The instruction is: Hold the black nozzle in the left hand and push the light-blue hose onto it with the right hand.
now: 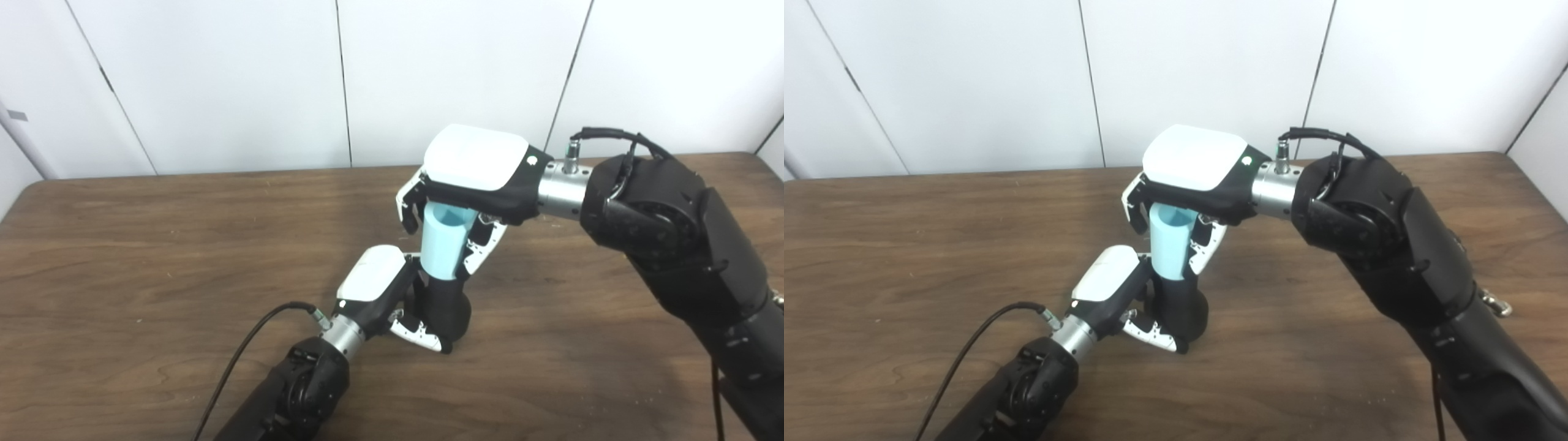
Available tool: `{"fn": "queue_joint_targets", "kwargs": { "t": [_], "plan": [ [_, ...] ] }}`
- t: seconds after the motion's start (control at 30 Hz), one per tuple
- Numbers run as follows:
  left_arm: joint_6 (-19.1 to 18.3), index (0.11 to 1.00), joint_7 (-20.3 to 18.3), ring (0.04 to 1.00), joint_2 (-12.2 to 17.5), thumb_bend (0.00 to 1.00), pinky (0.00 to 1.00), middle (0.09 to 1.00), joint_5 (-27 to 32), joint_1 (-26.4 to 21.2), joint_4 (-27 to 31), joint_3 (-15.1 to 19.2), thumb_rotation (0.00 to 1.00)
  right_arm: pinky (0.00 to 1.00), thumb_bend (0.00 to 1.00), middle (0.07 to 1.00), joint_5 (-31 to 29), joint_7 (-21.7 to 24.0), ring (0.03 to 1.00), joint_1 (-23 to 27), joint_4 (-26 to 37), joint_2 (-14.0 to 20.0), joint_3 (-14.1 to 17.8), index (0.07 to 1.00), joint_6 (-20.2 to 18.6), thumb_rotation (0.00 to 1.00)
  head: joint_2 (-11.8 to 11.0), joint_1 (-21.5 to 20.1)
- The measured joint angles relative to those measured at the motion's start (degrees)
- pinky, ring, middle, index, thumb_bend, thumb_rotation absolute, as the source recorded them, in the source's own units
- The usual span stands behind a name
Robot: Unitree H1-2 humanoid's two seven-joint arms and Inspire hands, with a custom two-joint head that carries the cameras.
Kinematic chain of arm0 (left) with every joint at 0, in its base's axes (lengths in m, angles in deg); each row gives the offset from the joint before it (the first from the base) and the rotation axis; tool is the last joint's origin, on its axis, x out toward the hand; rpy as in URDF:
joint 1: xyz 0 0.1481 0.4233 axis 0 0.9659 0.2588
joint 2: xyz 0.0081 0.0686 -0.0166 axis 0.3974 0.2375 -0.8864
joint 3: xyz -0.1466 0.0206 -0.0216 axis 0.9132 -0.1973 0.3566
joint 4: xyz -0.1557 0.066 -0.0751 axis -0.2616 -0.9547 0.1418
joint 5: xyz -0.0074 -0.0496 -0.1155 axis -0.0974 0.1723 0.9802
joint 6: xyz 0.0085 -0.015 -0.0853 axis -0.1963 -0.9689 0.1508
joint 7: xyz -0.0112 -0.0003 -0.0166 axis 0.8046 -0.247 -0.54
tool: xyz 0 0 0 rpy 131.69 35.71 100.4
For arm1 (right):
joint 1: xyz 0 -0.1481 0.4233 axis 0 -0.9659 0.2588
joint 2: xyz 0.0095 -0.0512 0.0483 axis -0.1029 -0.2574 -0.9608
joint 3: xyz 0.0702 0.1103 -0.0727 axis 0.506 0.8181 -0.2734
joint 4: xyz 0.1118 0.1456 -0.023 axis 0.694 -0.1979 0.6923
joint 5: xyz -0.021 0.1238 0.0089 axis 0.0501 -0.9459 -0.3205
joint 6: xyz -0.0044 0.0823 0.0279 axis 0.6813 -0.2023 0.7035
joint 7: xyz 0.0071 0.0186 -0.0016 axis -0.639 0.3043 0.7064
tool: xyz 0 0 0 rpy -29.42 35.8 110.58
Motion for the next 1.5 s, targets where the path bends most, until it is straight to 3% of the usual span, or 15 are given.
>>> {"fn": "queue_joint_targets", "kwargs": {
  "t": [0.37, 0.77, 0.97, 1.17, 1.3, 1.5],
  "plan": [
    [-0.01, 0.492, 0.00, 0.420, -0.05, 0.53, 0.43, 0.460, -0.02, 0.03, 0.00, -0.02, 0.00, 0.33, 0.51, 0.551, 0.94, 1.60, 0.413, 1.52, 0.14, 0.70, -1.58, 0.464, 0.25, 0.00, 0.00, -0.18],
    [-0.12, 0.482, 0.00, 0.449, -0.04, 0.53, 0.45, 0.477, -0.06, 0.03, 0.00, -0.01, 0.00, 0.31, 0.51, 0.541, 2.25, 0.78, 0.400, 1.33, 0.31, 0.70, -1.60, 0.484, 2.40, 0.00, 0.26, -0.09],
    [-0.12, 0.495, -0.01, 0.407, -0.02, 0.53, 0.42, 0.452, -0.02, 0.01, 0.00, -0.01, 0.00, 0.28, 0.51, 0.508, 2.38, -1.08, 0.375, 0.03, 0.31, 0.72, -0.79, 0.516, 3.63, 0.00, 0.35, -0.18],
    [-0.12, 0.489, -0.03, 0.435, -0.02, 0.53, 0.45, 0.466, -0.09, -0.01, 0.00, -0.01, 0.00, 0.30, 0.52, 0.533, 2.83, -1.83, 0.450, -0.97, 0.95, 0.72, -0.39, 0.454, 3.63, 0.00, 0.35, 0.00],
    [-0.14, 0.492, -0.19, 0.418, -0.01, 0.53, 0.44, 0.461, -0.10, -0.01, 0.07, -0.01, 0.00, 0.31, 0.51, 0.551, 2.97, -2.43, 0.406, -1.78, 1.45, 0.72, 0.02, 0.476, 3.64, 0.00, 0.35, 0.00],
    [-0.21, 0.495, -1.15, 0.417, -0.02, 0.53, 0.42, 0.456, -0.26, -0.24, 0.17, 0.03, 0.00, 0.27, 0.51, 0.494, 2.78, -3.45, 0.364, -2.89, 1.55, 0.78, 0.78, 0.525, 3.72, 0.00, 0.44, 0.00]
  ]
}}
